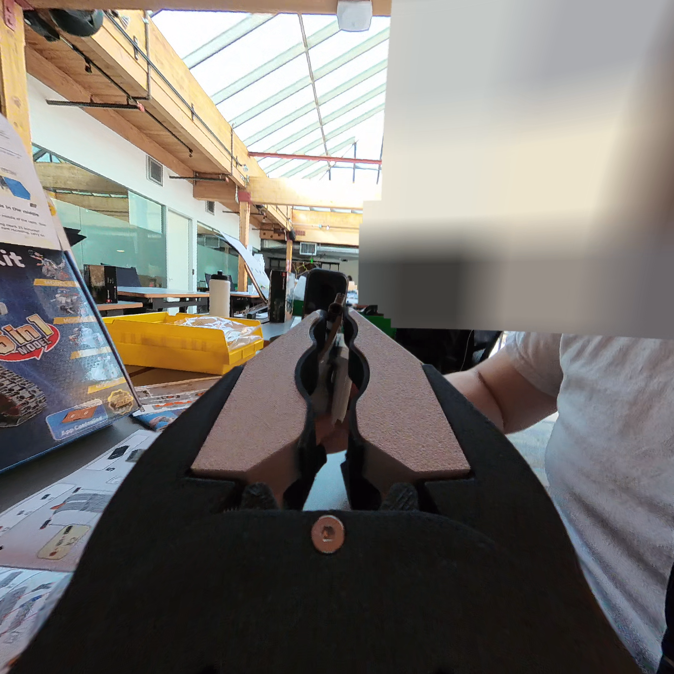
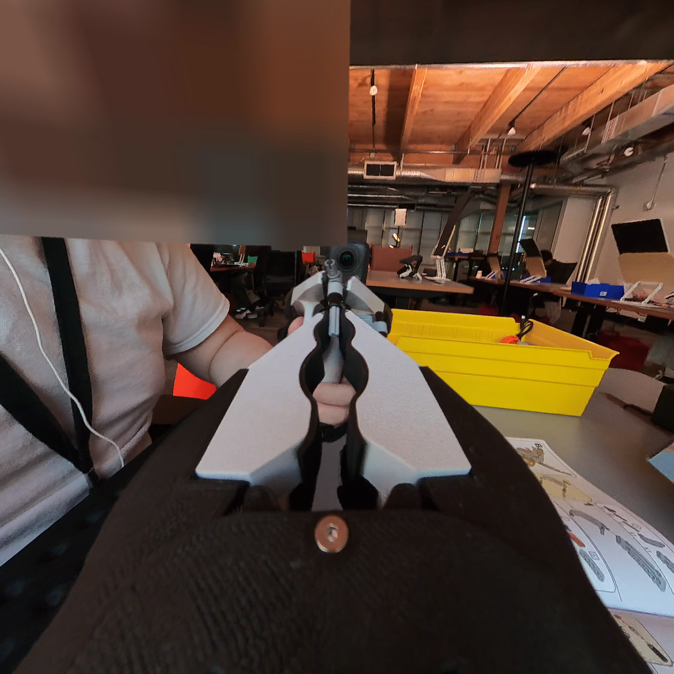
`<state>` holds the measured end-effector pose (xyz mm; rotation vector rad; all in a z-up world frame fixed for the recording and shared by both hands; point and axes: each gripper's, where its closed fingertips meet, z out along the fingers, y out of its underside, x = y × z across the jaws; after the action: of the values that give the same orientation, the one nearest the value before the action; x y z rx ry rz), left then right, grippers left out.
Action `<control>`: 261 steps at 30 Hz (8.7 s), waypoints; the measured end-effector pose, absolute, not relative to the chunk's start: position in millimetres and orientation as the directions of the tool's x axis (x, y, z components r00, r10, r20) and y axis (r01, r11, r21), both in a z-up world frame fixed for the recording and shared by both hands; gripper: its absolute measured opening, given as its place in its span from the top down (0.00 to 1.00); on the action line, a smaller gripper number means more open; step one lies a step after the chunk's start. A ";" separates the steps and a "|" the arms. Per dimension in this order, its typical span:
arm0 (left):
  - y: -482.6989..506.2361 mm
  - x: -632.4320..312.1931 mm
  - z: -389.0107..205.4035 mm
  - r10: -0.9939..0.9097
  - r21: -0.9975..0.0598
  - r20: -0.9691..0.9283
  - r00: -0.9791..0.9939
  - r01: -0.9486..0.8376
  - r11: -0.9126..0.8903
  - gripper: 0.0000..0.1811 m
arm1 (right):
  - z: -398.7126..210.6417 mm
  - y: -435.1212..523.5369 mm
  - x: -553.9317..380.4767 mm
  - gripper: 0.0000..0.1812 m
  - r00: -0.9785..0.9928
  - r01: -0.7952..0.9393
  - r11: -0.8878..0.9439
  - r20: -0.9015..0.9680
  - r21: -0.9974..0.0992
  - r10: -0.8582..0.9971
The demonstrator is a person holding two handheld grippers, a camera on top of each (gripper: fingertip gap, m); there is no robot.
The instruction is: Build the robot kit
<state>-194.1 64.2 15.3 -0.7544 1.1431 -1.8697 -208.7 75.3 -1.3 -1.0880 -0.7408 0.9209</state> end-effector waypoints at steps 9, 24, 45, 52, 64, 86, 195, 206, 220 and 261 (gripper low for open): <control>66.0 -198.1 22.7 -0.887 -0.883 0.063 -0.457 0.388 -0.263 0.97 | 3.4 76.7 -213.6 0.99 0.424 -0.326 0.189 0.035 -0.926 0.905; 81.6 -195.1 15.5 -0.933 -0.935 -0.033 -0.357 0.342 -0.097 0.98 | -14.2 93.2 -178.7 0.84 0.537 -0.107 0.117 0.042 -0.987 0.842; 143.6 -168.4 -60.1 -0.986 -0.986 -0.004 -0.167 -0.162 0.031 0.97 | -174.9 93.7 -146.4 0.82 0.672 0.473 -0.438 -0.009 -0.765 0.741; 138.7 -167.3 -87.0 -0.965 -0.931 0.170 -0.201 -0.353 -0.090 0.97 | -162.0 96.7 -153.2 0.87 0.568 0.633 -0.209 0.262 -0.746 0.780; 130.5 -172.3 -105.5 -0.875 -0.819 0.436 -0.211 -0.495 -0.290 0.97 | -116.2 99.1 -156.4 0.87 0.604 0.467 -0.058 0.270 -0.882 0.750; 134.7 -170.2 -117.3 -0.852 -0.781 0.493 -0.177 -0.520 -0.345 0.97 | -69.4 172.6 -53.1 0.87 0.899 0.383 -0.028 0.366 -0.923 0.239; 129.4 -178.1 -128.8 -0.823 -0.735 0.527 -0.212 -0.600 -0.316 0.97 | -134.2 120.0 -167.9 0.87 0.484 0.702 0.058 0.535 -0.710 0.692; 130.8 -180.2 -132.7 -0.828 -0.721 0.525 -0.196 -0.619 -0.311 0.97 | -140.5 124.5 -169.0 0.87 0.457 0.726 0.124 0.609 -0.677 0.649; 136.6 -181.4 -140.0 -0.839 -0.701 0.521 -0.155 -0.638 -0.318 0.97 | -149.0 128.4 -172.7 0.87 0.447 0.737 0.160 0.651 -0.657 0.613; 132.6 -184.8 -147.0 -0.809 -0.662 0.566 -0.156 -0.672 -0.334 0.97 | -150.9 124.4 -175.6 0.87 0.387 0.766 0.218 0.704 -0.605 0.595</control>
<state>-184.8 132.6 -147.0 -1.9450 1.7254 -1.5035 -175.6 124.4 -150.9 -1.4653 -1.2952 -0.1814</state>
